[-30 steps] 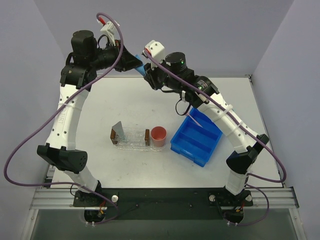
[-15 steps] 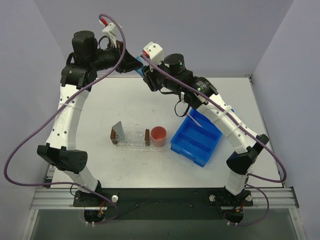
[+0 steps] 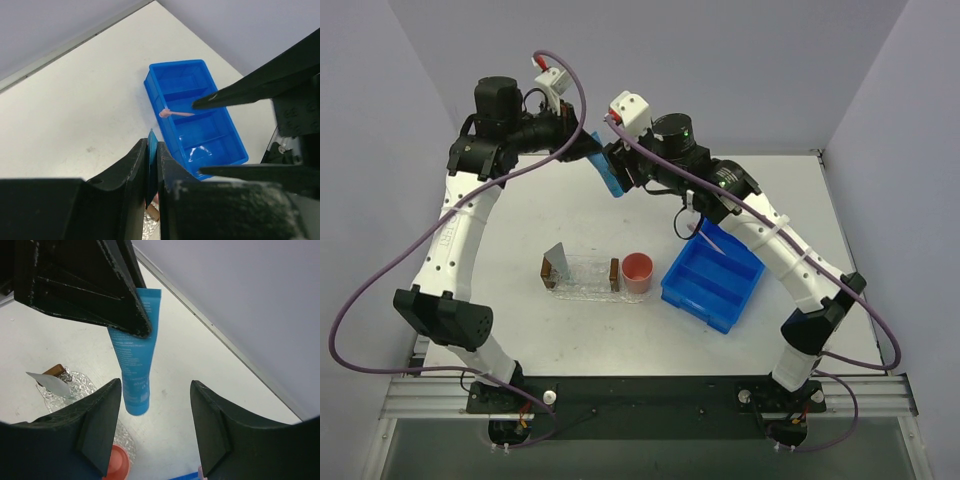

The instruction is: Prepare toiletry sets of a toothbrush and toothpaste on the tray

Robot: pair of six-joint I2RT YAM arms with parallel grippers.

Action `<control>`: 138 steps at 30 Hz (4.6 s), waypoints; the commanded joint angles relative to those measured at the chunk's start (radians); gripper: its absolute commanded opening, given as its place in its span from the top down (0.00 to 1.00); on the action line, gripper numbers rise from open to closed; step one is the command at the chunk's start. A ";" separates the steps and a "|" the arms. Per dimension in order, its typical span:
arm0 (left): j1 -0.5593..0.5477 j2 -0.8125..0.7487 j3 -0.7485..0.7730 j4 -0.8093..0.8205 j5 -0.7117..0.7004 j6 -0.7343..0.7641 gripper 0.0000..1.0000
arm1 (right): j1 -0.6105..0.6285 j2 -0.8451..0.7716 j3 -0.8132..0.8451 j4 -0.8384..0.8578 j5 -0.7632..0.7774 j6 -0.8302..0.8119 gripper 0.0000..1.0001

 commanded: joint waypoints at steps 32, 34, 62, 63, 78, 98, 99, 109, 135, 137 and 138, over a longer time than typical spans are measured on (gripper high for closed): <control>-0.096 -0.524 -0.739 0.200 -0.310 0.455 1.00 | -0.151 -0.167 -0.183 0.023 0.133 -0.066 0.42; -0.101 -0.546 -0.769 0.217 -0.336 0.444 1.00 | -0.150 -0.167 -0.186 0.028 0.136 -0.072 0.42; -0.147 -0.669 -1.056 0.393 -0.548 0.298 1.00 | -0.151 -0.133 -0.209 0.043 0.143 -0.087 0.43; -0.147 -0.670 -1.065 0.401 -0.548 0.292 1.00 | -0.151 -0.130 -0.208 0.043 0.141 -0.087 0.43; -0.149 -0.693 -1.165 0.491 -0.580 0.268 1.00 | -0.148 -0.118 -0.205 0.045 0.139 -0.089 0.43; -0.147 -0.687 -1.194 0.505 -0.579 0.266 1.00 | -0.148 -0.107 -0.198 0.045 0.138 -0.094 0.43; -0.147 -0.687 -1.194 0.505 -0.579 0.264 1.00 | -0.148 -0.105 -0.198 0.045 0.138 -0.094 0.43; -0.147 -0.682 -1.205 0.507 -0.577 0.269 1.00 | -0.148 -0.102 -0.198 0.045 0.138 -0.097 0.43; -0.147 -0.666 -1.204 0.516 -0.560 0.268 1.00 | -0.150 -0.091 -0.197 0.048 0.136 -0.103 0.44; -0.147 -0.662 -1.205 0.516 -0.560 0.268 1.00 | -0.151 -0.093 -0.198 0.048 0.136 -0.104 0.44; -0.147 -0.662 -1.207 0.519 -0.559 0.266 1.00 | -0.151 -0.094 -0.198 0.048 0.136 -0.104 0.44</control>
